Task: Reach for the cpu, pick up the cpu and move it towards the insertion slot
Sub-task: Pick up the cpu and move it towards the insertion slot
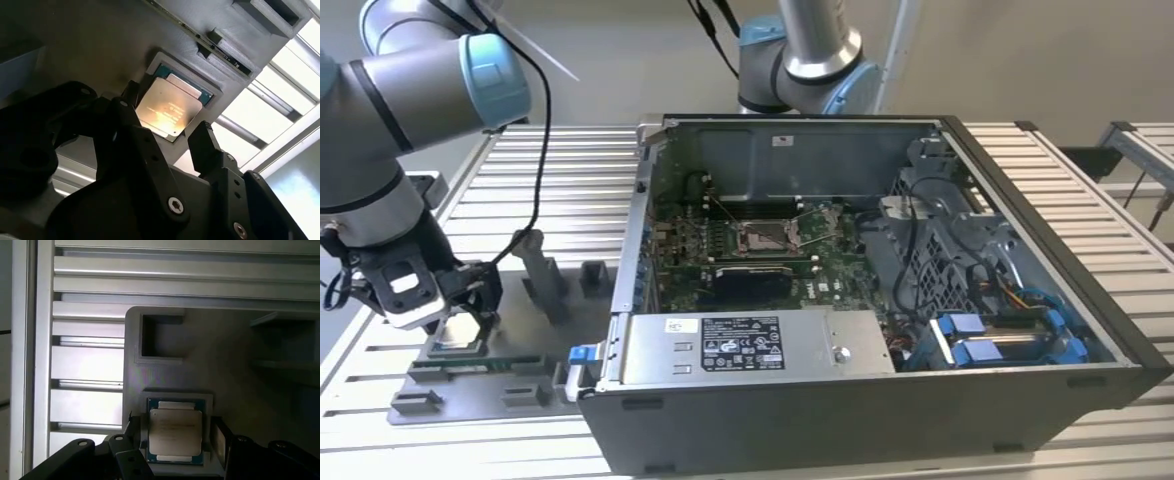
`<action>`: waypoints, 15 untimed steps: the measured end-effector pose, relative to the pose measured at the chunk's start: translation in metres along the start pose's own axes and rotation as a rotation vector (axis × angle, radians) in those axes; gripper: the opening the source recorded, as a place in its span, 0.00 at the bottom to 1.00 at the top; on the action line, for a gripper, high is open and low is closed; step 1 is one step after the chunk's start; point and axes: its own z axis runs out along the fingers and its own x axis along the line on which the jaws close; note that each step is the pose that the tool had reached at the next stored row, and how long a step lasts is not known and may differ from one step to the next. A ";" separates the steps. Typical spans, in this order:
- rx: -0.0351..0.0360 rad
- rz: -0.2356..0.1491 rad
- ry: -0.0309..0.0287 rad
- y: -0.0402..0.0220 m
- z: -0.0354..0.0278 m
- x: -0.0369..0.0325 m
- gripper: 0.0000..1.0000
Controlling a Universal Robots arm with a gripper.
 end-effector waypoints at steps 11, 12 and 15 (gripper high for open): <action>-0.0001 0.000 -0.0001 -0.0017 0.0026 0.0002 1.00; -0.0001 0.000 0.0000 -0.0018 0.0028 0.0002 1.00; 0.0000 0.000 0.0000 -0.0020 0.0032 0.0002 1.00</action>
